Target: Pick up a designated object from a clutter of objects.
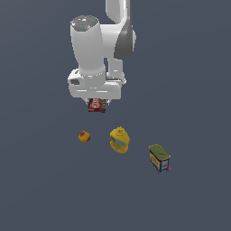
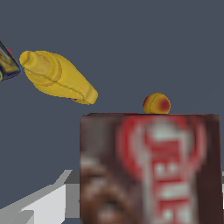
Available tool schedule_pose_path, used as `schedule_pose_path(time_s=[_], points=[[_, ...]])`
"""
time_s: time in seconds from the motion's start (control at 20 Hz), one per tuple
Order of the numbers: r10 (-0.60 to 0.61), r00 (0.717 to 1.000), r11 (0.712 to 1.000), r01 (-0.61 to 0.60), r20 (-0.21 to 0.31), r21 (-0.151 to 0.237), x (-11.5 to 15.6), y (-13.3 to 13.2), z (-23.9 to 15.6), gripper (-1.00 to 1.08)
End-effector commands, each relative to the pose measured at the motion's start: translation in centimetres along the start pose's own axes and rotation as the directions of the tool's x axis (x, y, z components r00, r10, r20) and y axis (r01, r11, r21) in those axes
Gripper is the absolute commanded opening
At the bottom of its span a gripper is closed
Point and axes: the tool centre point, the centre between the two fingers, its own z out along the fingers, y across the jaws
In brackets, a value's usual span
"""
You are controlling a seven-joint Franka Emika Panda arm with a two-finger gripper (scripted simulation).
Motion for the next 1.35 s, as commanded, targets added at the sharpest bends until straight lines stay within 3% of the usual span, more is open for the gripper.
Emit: schedule_pose_path(time_s=[0.0, 0.7, 1.3], points=[[0.000, 1.000, 1.000, 0.000, 0.001, 0.000, -0.1, 0.5, -2.4, -1.00], [0.000, 1.000, 1.000, 0.000, 0.001, -0.001, -0.3, 3.0, -14.3, -1.00], [0.000, 1.000, 1.000, 0.000, 0.001, -0.001, 0.0, 3.8, -17.7, -1.00]])
